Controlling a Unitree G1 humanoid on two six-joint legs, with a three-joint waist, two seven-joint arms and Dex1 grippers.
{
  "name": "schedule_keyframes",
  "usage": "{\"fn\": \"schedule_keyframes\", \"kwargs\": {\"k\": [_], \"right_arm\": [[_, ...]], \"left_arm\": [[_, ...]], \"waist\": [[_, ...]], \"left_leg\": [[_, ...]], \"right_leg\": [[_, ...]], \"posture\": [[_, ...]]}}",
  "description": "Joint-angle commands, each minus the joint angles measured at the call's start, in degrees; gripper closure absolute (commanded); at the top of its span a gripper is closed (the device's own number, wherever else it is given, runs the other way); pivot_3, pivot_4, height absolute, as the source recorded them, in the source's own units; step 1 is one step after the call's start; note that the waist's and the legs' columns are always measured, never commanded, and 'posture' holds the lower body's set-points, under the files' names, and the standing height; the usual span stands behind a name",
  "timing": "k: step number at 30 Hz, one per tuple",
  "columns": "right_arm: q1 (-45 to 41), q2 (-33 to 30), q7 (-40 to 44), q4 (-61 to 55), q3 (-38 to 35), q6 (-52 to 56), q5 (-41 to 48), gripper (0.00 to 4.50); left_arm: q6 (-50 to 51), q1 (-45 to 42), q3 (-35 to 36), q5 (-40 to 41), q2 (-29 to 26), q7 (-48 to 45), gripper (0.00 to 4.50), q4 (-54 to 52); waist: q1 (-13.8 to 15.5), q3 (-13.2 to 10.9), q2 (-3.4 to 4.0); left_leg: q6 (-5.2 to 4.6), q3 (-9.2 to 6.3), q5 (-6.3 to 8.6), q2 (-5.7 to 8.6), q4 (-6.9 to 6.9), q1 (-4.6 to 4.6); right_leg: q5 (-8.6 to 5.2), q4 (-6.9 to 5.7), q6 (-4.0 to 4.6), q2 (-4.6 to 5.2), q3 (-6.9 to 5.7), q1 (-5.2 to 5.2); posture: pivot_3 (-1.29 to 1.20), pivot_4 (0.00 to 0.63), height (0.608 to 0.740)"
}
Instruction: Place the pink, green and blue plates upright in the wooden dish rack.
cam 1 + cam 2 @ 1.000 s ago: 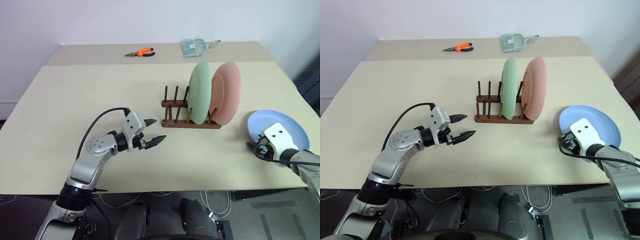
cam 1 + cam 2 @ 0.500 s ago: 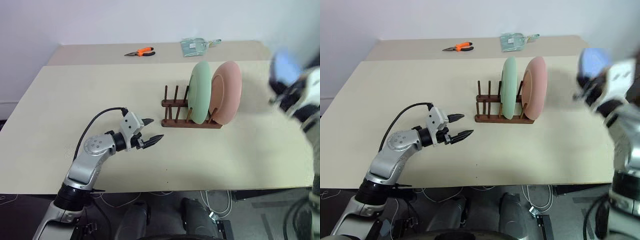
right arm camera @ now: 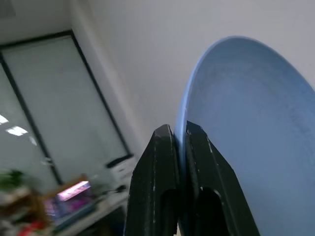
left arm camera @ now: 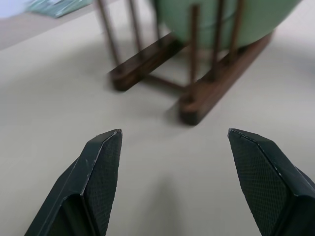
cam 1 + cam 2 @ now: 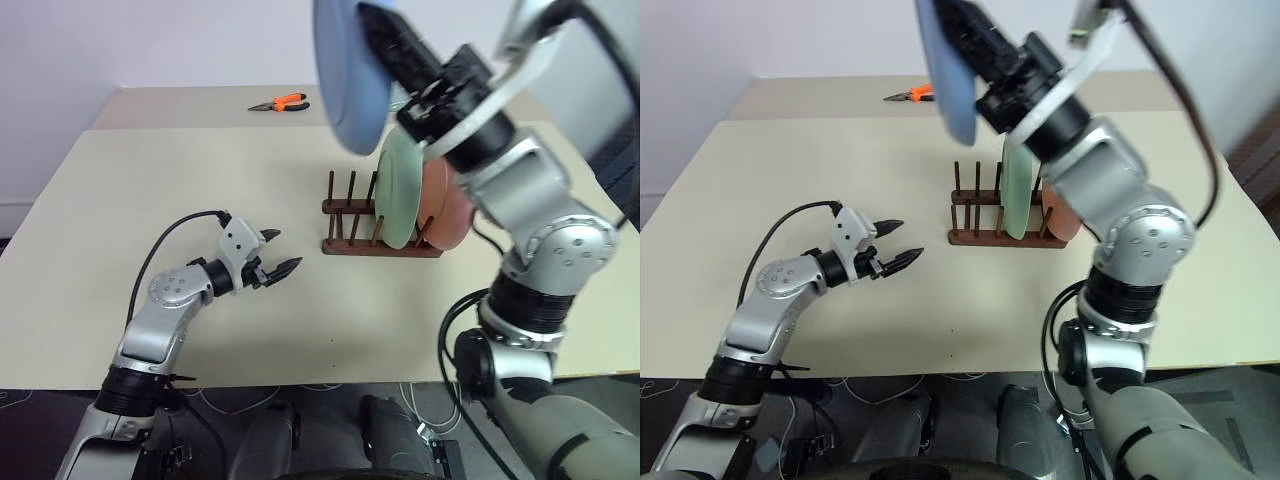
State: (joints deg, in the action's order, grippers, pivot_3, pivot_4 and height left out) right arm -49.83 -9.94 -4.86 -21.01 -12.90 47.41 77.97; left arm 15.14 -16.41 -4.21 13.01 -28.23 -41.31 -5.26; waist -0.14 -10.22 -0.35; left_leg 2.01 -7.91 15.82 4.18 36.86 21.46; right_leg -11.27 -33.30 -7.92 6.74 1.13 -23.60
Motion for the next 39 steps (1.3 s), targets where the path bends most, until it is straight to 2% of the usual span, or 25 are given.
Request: {"fn": "schedule_keyframes", "kwargs": {"k": [1,8,16,20,23,26,28,30,34,37,39], "right_arm": [[1.5,2.4,-6.2,-0.5,0.8,-2.2,0.8,4.47],[6.5,5.2,-12.5,-1.2,2.4,-4.0,0.9,4.47],[8.4,7.6,-20.3,2.4,2.3,-5.2,3.1,4.47],[8.3,7.5,-21.6,5.1,2.2,-5.6,2.5,4.47],[7.3,5.9,-20.0,5.7,2.8,-5.4,-0.4,3.53],[5.2,-0.5,-12.1,2.4,6.5,-4.6,-8.6,2.08],[4.3,-7.6,-3.3,-1.8,9.7,-5.8,-15.8,2.08],[4.9,-15.0,6.1,-5.2,9.3,-7.7,-19.8,2.08],[12.3,-28.2,19.4,-5.2,-2.0,-9.9,-20.4,2.08],[23.6,-37.5,26.6,1.2,-13.6,-10.8,-24.8,2.08],[32.9,-41.5,32.5,4.3,-17.6,-12.3,-29.3,2.08]], "left_arm": [[-1.2,0.1,1.6,0.1,-0.4,0.2,0.96,-1.5],[0.2,0.5,1.6,0.3,-0.5,0.7,0.96,-3.6],[1.3,-0.2,1.5,0.3,-0.5,0.5,0.96,-4.0],[1.5,-0.2,1.4,0.3,-0.4,0.6,0.96,-4.4],[1.7,-0.1,1.4,0.3,-0.3,0.8,0.96,-4.6],[1.6,0.0,1.5,0.3,-0.3,0.9,0.96,-4.7],[1.5,0.2,1.6,0.3,-0.3,1.0,0.96,-4.7],[1.2,0.5,2.0,0.2,-0.2,1.4,0.96,-4.5],[-0.3,1.2,3.8,-0.5,-0.6,3.0,0.96,-2.9],[-2.1,1.3,7.8,-1.0,-1.1,6.1,0.96,1.3],[-3.9,1.8,9.7,-1.7,-2.1,7.3,0.96,4.2]], "waist": [[0.0,0.0,-0.04],[-0.8,0.0,-0.01],[-0.9,0.0,-0.02],[-0.9,0.0,-0.01],[-0.9,0.0,-0.01],[-0.8,0.0,0.02],[-0.7,0.0,0.02],[-0.6,0.0,0.00],[-0.5,0.1,-0.20],[0.2,0.1,-0.35],[0.7,0.1,-0.33]], "left_leg": [[0.00,0.01,0.00,0.01,0.01,0.00],[0.00,0.15,0.00,-0.03,-0.07,-0.03],[-0.01,0.19,0.00,-0.05,-0.12,-0.07],[-0.01,0.20,0.00,-0.05,-0.12,-0.07],[-0.01,0.21,0.00,-0.05,-0.14,-0.07],[-0.01,0.23,0.00,-0.05,-0.14,-0.06],[-0.01,0.25,-0.01,-0.04,-0.14,-0.04],[-0.01,0.26,0.00,-0.04,-0.14,-0.02],[-0.02,0.23,0.00,-0.05,-0.20,-0.04],[-0.02,0.24,0.00,-0.03,-0.15,-0.04],[-0.02,0.32,0.00,-0.03,-0.14,-0.04]], "right_leg": [[0.00,0.03,0.00,0.01,0.01,0.01],[0.00,-0.10,-0.01,-0.05,0.01,-0.10],[0.00,-0.10,-0.01,-0.07,0.02,-0.10],[0.00,-0.09,-0.01,-0.07,0.03,-0.10],[0.00,-0.09,-0.01,-0.08,0.02,-0.11],[0.00,-0.08,-0.01,-0.08,0.03,-0.11],[0.00,-0.05,-0.02,-0.07,0.02,-0.11],[-0.02,0.00,-0.04,-0.07,0.01,-0.11],[-0.17,0.18,-0.29,-0.05,-0.04,0.07],[-0.28,0.25,-0.12,0.03,-0.03,0.14],[-0.28,0.26,-0.10,0.04,-0.01,0.12]], "posture": [[0.00,0.150,0.740],[0.00,0.150,0.740],[0.00,0.150,0.740],[0.00,0.150,0.740],[0.00,0.150,0.740],[0.00,0.150,0.740],[0.00,0.150,0.740],[0.00,0.150,0.740],[0.00,0.150,0.740],[0.00,0.150,0.740],[0.00,0.150,0.740]]}}
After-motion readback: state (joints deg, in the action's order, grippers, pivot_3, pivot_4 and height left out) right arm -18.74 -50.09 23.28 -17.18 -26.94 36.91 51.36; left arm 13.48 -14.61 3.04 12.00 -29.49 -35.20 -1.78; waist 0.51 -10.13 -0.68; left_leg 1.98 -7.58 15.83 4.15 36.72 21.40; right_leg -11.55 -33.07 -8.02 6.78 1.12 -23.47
